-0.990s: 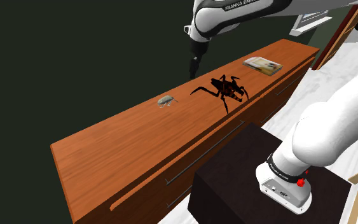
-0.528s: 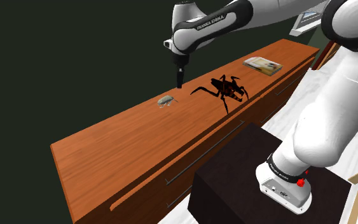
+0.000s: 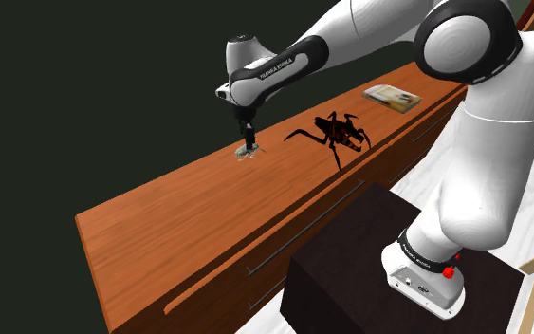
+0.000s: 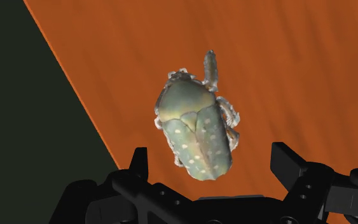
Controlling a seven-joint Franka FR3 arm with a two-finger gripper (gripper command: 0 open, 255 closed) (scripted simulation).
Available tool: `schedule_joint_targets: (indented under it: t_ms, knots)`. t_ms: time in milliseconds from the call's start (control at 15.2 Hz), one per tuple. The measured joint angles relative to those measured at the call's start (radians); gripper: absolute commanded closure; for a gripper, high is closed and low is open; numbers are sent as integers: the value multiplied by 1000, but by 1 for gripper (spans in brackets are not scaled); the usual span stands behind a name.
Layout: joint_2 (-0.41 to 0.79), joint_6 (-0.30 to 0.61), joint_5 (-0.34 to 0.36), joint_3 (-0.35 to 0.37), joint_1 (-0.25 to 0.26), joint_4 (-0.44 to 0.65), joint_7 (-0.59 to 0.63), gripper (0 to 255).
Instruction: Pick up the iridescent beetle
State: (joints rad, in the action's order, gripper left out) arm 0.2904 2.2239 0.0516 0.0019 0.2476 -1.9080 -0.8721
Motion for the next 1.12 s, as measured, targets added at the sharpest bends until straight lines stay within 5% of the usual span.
schedule_joint_targets:
  t_ms: [528,594,1122]
  knots:
    - [77,84,12,5,6,-9,-13,0]
    - [80,87,12,5,6,-8,-13,255]
    - [82,90,12,5,6,-9,-12,255]
